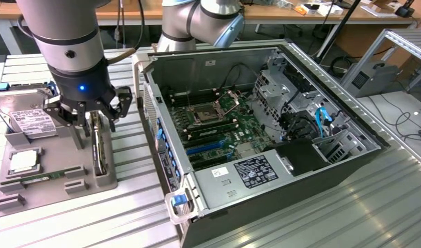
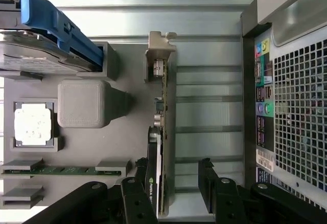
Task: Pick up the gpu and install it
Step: 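Pick up the gpu and move the gpu toward the slot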
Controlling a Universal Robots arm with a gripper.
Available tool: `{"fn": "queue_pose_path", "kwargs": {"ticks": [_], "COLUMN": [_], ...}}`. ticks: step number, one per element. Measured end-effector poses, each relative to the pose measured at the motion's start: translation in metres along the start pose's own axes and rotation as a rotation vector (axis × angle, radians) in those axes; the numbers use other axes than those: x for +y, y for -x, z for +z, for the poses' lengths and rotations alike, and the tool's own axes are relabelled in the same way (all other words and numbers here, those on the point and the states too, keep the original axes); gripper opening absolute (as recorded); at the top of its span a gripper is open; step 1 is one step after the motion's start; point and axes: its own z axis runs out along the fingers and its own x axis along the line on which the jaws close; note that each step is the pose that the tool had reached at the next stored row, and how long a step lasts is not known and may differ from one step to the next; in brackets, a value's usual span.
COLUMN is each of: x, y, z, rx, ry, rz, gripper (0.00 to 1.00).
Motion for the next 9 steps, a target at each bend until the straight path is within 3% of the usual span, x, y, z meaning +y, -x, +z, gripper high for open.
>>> {"fn": "queue_pose_path", "kwargs": {"ticks": [9], "x": [-0.0005], "y": [-0.0011], "z": [0.0055], "rx": [0.0001], "ry": [0.0000], "rz": [0.000], "gripper": [0.51]}}
